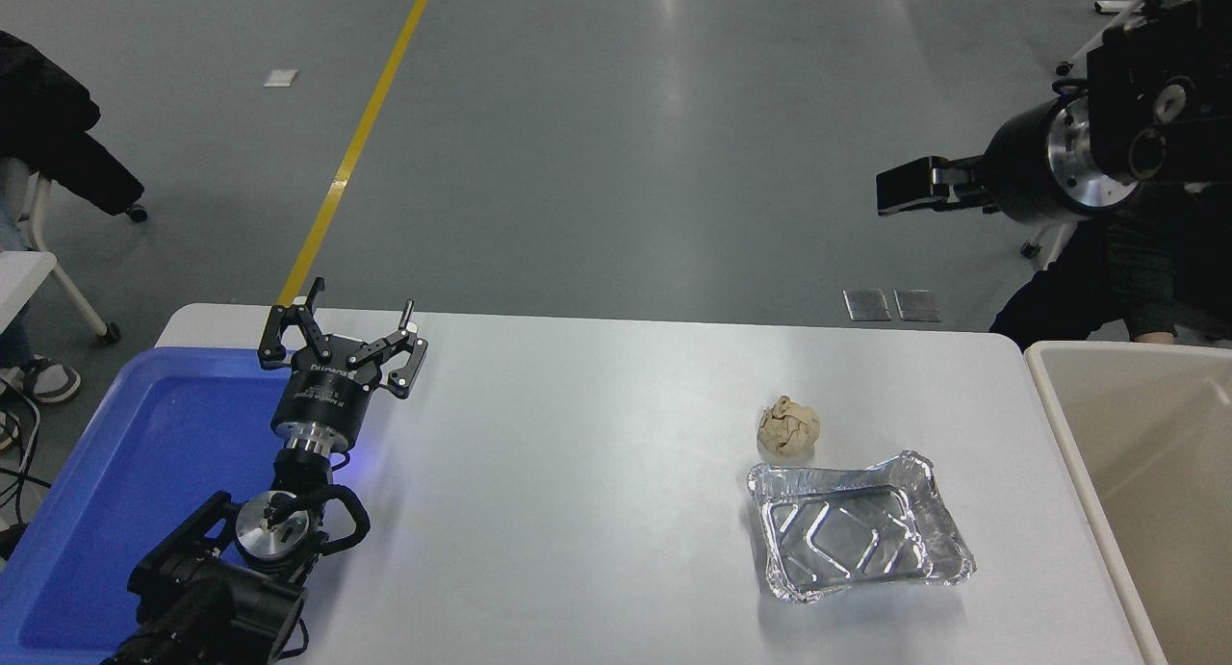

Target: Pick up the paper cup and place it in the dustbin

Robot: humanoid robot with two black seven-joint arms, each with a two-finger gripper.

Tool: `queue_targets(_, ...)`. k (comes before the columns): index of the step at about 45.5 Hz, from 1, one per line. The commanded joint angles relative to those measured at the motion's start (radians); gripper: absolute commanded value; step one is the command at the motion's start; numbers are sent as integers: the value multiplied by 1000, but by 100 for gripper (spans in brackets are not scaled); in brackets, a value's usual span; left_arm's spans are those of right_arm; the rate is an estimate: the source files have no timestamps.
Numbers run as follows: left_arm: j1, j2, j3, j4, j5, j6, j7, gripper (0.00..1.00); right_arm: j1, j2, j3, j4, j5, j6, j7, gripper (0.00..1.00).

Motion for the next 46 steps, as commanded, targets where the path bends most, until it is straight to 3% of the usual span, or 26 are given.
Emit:
queue_targets(1,0,0,0,0,0,1,0,99,21,46,15,72,43,211,2,100)
queue_targets(18,0,0,0,0,0,-1,0,99,166,-43,-49,126,43,499,3,100)
queue_targets(46,0,0,0,0,0,1,0,99,171,-42,-97,128,-13,484,3,100)
